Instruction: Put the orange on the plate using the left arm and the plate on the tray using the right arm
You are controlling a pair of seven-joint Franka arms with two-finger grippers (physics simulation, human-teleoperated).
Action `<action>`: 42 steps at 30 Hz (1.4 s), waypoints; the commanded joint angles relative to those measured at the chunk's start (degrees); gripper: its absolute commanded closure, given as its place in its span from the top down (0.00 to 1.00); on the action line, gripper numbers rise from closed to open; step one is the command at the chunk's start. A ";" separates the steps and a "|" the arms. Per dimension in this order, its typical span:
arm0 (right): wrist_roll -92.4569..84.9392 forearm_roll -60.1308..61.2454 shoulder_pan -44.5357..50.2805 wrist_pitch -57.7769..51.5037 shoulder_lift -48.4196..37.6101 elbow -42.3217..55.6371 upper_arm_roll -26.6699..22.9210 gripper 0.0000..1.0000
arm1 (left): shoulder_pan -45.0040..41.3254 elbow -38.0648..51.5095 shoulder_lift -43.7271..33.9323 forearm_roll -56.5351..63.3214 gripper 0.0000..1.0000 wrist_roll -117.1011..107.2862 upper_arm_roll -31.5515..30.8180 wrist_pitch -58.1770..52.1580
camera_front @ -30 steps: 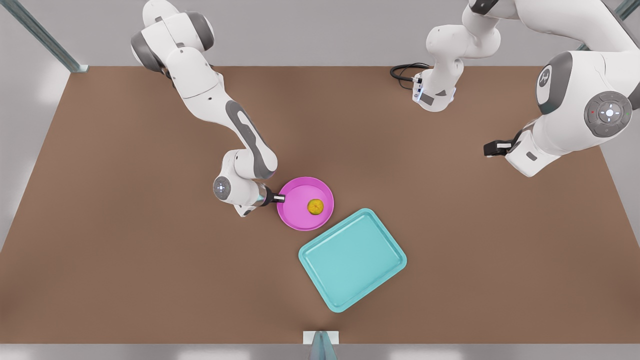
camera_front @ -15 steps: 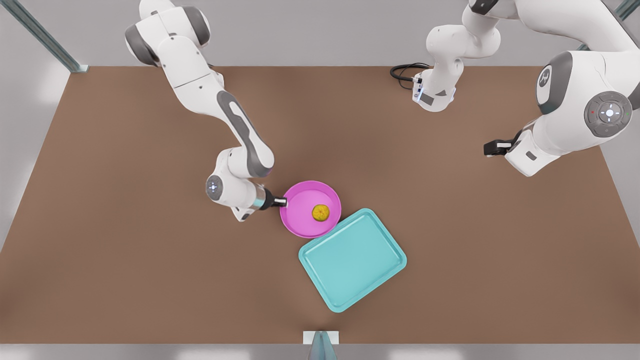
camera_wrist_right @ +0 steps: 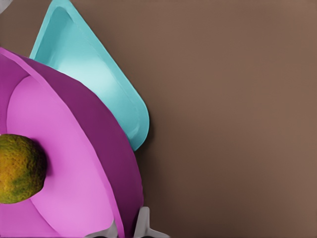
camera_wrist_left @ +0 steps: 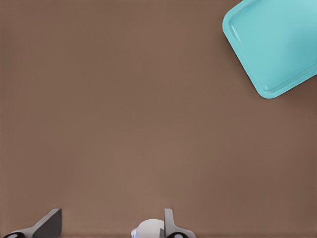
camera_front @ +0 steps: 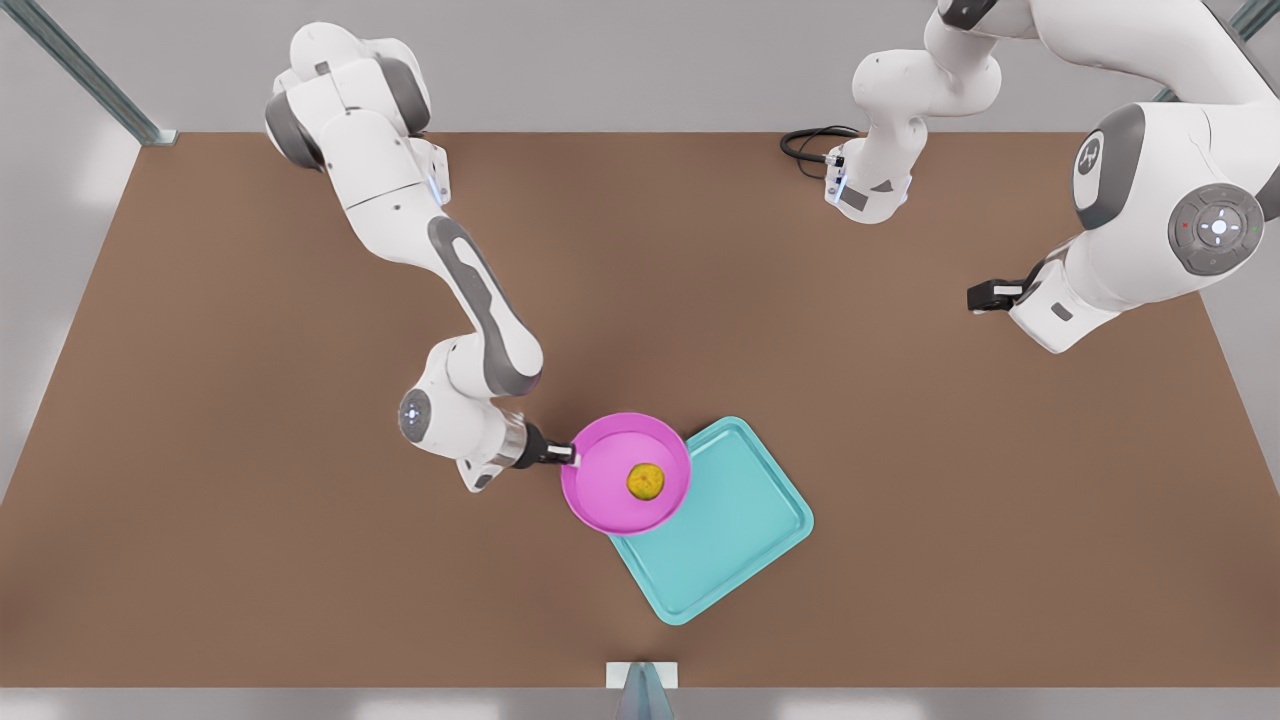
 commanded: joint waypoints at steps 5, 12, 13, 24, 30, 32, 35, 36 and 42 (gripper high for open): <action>6.95 0.76 0.43 0.39 7.52 12.10 0.12 0.21 | 0.00 0.02 -0.06 0.11 1.00 0.29 -0.01 0.00; 18.03 0.67 4.39 0.92 17.28 28.00 0.39 0.21 | 0.00 0.02 0.03 0.12 1.00 0.20 -0.01 0.00; 18.90 0.67 4.39 0.92 18.16 29.41 0.56 0.21 | 0.00 0.02 0.21 0.12 1.00 0.20 -0.01 0.00; 19.87 0.58 5.09 2.41 24.31 35.48 1.09 1.00 | 0.00 0.02 0.21 0.12 1.00 0.11 -0.01 0.00; 20.05 -0.91 -0.09 -2.59 2.53 12.11 1.00 1.00 | 0.00 0.02 0.21 0.20 1.00 0.02 -0.01 0.00; 20.05 -18.73 -6.95 -23.31 -10.31 2.26 -1.46 1.00 | 0.00 0.02 0.21 0.20 1.00 0.02 -0.01 0.09; 7.66 -42.74 -18.10 -46.10 -20.77 3.22 -1.72 1.00 | 0.00 0.11 0.30 0.29 1.00 -0.07 -0.01 0.27; 7.39 -43.98 -21.19 -48.65 -25.69 2.96 -1.72 1.00 | 0.00 0.29 0.38 0.29 1.00 -0.07 -0.01 0.27; 2.82 -49.78 -21.28 -57.00 -38.70 2.43 -1.37 1.00 | -0.18 0.90 1.70 0.82 1.00 -0.07 -0.36 -0.17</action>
